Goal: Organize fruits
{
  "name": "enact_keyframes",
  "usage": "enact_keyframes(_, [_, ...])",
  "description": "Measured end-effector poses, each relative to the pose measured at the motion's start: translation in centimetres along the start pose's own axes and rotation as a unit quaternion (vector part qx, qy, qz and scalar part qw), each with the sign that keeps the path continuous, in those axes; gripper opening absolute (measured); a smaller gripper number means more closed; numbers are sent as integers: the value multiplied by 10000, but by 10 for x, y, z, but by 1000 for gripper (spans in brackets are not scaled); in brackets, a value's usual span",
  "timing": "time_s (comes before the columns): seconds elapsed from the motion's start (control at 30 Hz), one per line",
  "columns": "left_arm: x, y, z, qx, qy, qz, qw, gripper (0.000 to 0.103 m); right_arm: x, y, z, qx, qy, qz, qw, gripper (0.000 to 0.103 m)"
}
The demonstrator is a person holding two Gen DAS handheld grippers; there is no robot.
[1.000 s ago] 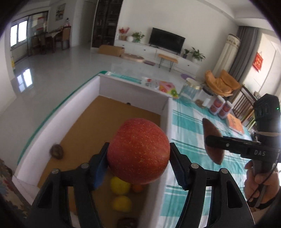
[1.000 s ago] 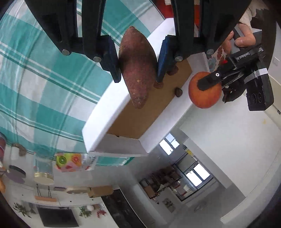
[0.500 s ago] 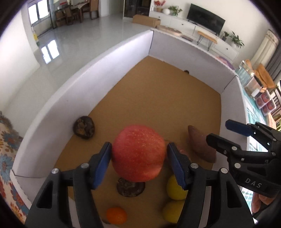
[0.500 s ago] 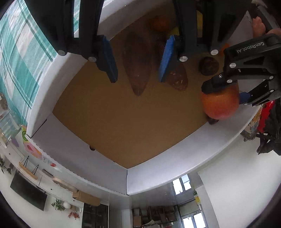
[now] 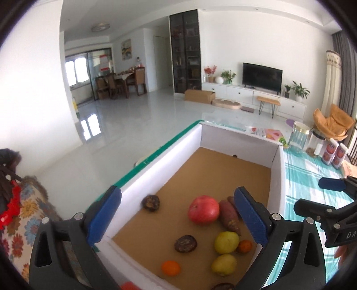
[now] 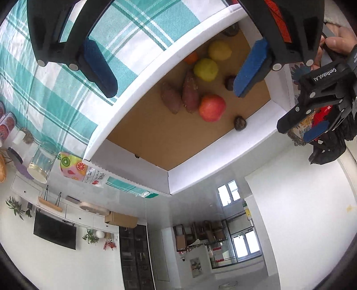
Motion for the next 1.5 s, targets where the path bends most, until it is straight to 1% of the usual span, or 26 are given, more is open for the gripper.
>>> enact_keyframes(0.07, [5, 2, -2, -62, -237, 44, 9997, 102, 4, 8, -5, -131, -61, -9, 9999, 103])
enact_keyframes(0.13, [9, 7, -6, -13, -333, 28, 9994, 102, 6, 16, -12, -198, -88, -29, 9998, 103])
enact_keyframes(0.27, [6, 12, -12, 126, -224, -172, 9995, 102, 5, 25, -23, -236, -1, -125, 9996, 103])
enact_keyframes(0.43, [3, 22, -19, 271, -165, -613, 9976, 102, 8, 29, -32, -130, 197, -164, 9996, 103])
enact_keyframes(0.53, [2, 29, -22, 263, -253, -832, 9959, 102, 12, 27, -35, -57, 276, -170, 9995, 103])
enact_keyframes(0.6, [0, 31, -24, 213, -356, -936, 9947, 102, 12, 25, -37, -17, 332, -189, 9993, 103])
enact_keyframes(0.67, [-1, 33, -24, 174, -377, -1016, 9940, 102, 10, 25, -38, 24, 403, -239, 9989, 103])
enact_keyframes(0.9, [-2, 39, -23, 216, -116, -1251, 9918, 102, 0, 27, -42, 96, 566, -523, 9970, 103])
enact_keyframes(1.1, [-1, 41, -28, 294, -99, -1400, 9897, 102, -1, 23, -47, 156, 559, -607, 9965, 103])
enact_keyframes(1.23, [0, 39, -30, 299, -173, -1375, 9899, 102, -2, 21, -48, 141, 557, -634, 9963, 103])
enact_keyframes(1.5, [4, 36, -29, 305, -83, -1374, 9900, 102, -3, 19, -55, 256, 588, -678, 9956, 103])
Point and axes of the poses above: each gripper's, at about its wrist camera, not at the fingertips, and x roughly against the way its jaws point, z to its right, y to its underside, the point moved 5 cm from there along -x, roughly the way its jaws point, and after that the axes turned 1 degree about y, right-handed, at the moved point
